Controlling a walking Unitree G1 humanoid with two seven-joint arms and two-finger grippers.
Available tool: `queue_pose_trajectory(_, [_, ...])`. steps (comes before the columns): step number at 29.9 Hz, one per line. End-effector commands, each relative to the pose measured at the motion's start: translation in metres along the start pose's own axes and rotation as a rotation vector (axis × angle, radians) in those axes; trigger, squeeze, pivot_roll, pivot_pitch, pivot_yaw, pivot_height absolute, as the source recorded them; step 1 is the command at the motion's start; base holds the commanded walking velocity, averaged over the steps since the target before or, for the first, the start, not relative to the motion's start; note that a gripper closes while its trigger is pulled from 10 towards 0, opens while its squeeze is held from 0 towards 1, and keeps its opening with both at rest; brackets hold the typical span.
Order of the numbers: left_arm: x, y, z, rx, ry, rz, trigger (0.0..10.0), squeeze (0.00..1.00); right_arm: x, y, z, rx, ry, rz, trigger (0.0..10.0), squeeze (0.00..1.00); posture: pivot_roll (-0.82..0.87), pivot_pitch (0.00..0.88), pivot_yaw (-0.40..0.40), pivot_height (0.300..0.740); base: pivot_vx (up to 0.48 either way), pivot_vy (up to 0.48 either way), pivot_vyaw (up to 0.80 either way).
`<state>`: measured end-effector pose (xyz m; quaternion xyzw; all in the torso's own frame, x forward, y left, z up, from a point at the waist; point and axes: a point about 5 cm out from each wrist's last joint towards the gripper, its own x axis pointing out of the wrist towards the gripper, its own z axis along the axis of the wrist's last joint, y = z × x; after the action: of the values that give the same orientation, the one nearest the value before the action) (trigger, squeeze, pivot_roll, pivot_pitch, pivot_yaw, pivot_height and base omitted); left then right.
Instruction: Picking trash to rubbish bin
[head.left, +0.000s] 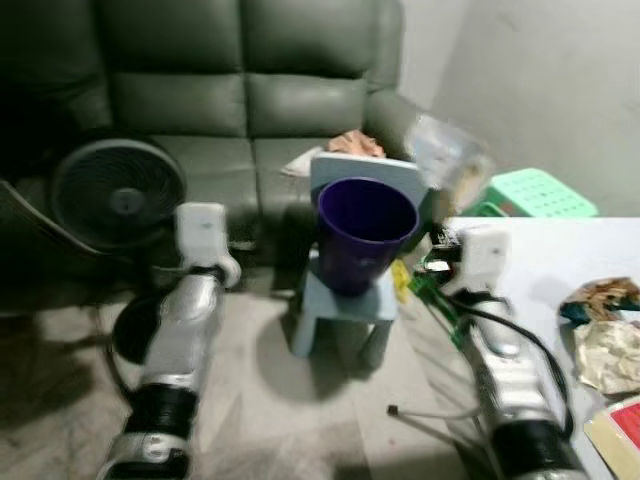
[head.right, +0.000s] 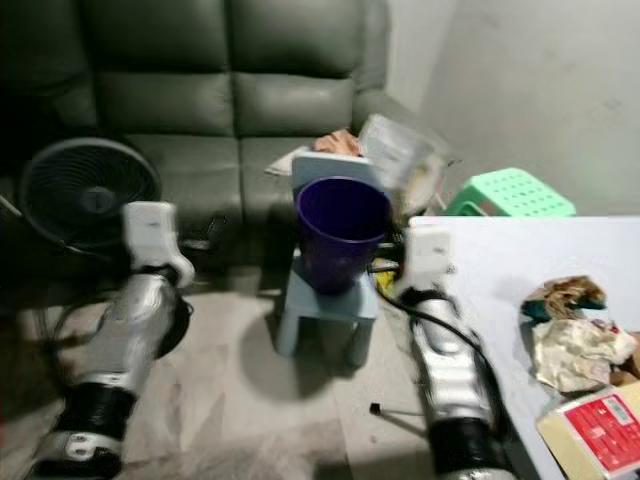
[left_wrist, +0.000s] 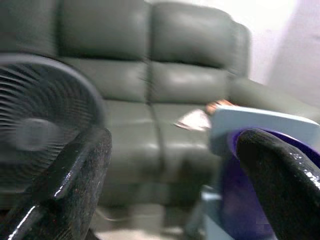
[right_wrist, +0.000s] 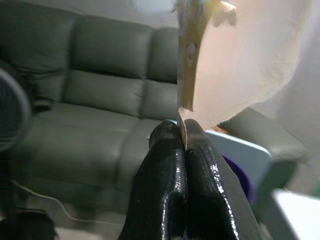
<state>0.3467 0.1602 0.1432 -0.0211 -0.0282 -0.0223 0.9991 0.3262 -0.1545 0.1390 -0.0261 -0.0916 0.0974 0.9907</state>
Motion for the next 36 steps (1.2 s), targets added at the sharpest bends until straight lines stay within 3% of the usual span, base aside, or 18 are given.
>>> queue_pose_trajectory(1, [0.0019, -0.0126, 0.0016, 0.002, -0.006, -0.034, 10.0, 0.00, -0.0021, -0.0077, 0.0002, -0.004, 0.002, -0.016, 10.0, 0.00, 0.03, 0.000, -0.129, 0.740, 0.000, 0.000, 0.00])
queue_pose_trajectory(10, [0.0009, -0.0146, 0.0017, 0.004, -0.015, -0.057, 10.0, 0.00, -0.0034, -0.0061, 0.0003, 0.027, -0.008, 0.000, 10.0, 0.00, 0.03, 0.000, -0.126, 0.740, 0.000, 0.000, 0.00])
queue_pose_trajectory(36, [0.0033, -0.0153, 0.0054, 0.004, -0.033, -0.072, 10.0, 0.00, -0.0027, -0.0007, -0.0016, 0.025, -0.006, 0.034, 10.0, 0.00, 0.03, 0.000, -0.118, 0.740, 0.397, 0.000, 0.00])
